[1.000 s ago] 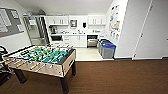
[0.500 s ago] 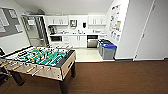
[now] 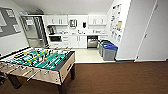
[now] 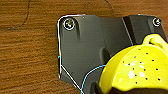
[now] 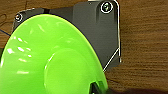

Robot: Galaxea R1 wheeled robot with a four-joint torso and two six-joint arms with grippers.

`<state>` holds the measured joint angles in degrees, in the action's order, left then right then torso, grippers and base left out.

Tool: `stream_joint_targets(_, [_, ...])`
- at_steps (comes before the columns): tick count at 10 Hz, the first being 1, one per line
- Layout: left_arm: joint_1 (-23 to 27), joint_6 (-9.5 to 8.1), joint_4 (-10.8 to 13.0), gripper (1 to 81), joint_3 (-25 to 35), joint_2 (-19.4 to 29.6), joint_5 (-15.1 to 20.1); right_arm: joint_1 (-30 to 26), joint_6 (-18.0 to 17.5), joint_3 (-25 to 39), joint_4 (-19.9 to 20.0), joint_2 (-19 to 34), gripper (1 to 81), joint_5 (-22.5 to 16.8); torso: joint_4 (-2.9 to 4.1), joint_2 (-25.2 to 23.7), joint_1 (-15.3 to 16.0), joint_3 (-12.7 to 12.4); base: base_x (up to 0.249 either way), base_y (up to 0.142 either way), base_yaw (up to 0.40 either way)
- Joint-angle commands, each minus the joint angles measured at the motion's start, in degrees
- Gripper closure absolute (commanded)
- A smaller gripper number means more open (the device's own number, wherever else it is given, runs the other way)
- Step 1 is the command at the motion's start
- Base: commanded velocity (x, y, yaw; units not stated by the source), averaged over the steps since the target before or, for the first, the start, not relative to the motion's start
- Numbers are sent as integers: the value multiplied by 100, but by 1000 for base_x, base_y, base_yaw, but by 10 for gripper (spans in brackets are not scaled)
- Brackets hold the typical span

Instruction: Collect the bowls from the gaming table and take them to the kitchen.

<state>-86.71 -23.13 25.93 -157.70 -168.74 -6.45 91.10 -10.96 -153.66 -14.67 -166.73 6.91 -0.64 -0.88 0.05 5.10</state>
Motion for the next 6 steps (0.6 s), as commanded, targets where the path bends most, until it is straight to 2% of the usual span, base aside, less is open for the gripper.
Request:
stream_joint_targets(1, [211, 19, 44, 811, -42, 51, 249, -166, 15, -22, -54, 50, 811, -278, 0, 0, 0, 0, 161, 0, 0])
stream_joint_targets(6, [203, 19, 53, 811, -51, 60, 249, -167, 15, -31, -45, 50, 811, -278, 0, 2, 2, 0, 161, 0, 0])
